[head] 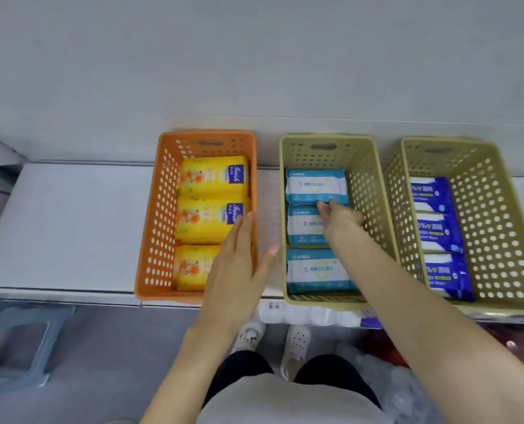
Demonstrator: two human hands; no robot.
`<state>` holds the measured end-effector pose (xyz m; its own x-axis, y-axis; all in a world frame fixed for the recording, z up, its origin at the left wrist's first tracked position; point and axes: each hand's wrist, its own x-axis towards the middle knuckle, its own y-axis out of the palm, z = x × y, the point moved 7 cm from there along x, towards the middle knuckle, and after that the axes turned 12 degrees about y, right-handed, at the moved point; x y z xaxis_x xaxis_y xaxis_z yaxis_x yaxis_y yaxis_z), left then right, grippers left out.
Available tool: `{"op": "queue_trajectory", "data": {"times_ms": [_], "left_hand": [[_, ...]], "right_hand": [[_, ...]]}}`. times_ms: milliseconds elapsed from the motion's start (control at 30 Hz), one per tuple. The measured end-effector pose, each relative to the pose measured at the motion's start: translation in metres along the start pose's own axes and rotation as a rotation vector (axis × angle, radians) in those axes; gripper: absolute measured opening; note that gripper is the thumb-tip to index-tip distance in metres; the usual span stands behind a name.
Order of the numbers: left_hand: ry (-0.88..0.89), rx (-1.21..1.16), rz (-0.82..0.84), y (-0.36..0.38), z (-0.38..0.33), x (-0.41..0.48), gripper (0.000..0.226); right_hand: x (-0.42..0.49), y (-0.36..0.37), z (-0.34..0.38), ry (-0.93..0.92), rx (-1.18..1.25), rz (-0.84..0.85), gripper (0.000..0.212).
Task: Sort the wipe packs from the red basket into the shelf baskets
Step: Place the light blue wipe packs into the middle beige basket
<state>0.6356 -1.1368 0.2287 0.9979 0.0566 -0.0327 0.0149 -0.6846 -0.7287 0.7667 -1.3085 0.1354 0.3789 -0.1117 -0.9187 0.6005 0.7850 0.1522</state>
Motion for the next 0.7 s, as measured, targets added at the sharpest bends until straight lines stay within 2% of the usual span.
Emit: {"op": "queue_trajectory", "data": {"times_ms": [33, 133, 200, 233, 333, 400, 533, 700], "left_hand": [[0.000, 0.061, 0.000, -0.010, 0.007, -0.009, 0.070], [-0.035, 0.267, -0.039, -0.038, 0.032, -0.035, 0.069], [-0.059, 0.328, -0.098, -0.050, 0.048, -0.051, 0.064], [-0.075, 0.330, -0.143, -0.055, 0.055, -0.058, 0.062], [-0.140, 0.277, -0.282, -0.069, 0.069, -0.080, 0.057], [-0.150, 0.166, -0.364, -0.074, 0.072, -0.093, 0.058], [-0.255, -0.005, -0.426, -0.076, 0.074, -0.116, 0.055], [-0.434, -0.087, -0.550, -0.078, 0.075, -0.171, 0.056]], "right_hand": [[0.003, 0.001, 0.001, -0.043, -0.048, 0.053, 0.038], [-0.020, -0.005, -0.005, 0.081, 0.051, 0.104, 0.015], [-0.046, -0.002, -0.007, 0.058, -0.050, 0.207, 0.011], [-0.064, -0.002, -0.005, -0.026, -0.159, 0.236, 0.012], [-0.123, 0.010, -0.008, -0.340, -0.475, 0.425, 0.012], [-0.154, 0.026, -0.019, -0.486, -0.676, 0.525, 0.011], [-0.184, 0.059, -0.067, -0.557, -0.991, 0.708, 0.007], [-0.203, 0.079, -0.139, -0.747, -1.315, 0.845, 0.018]]}}
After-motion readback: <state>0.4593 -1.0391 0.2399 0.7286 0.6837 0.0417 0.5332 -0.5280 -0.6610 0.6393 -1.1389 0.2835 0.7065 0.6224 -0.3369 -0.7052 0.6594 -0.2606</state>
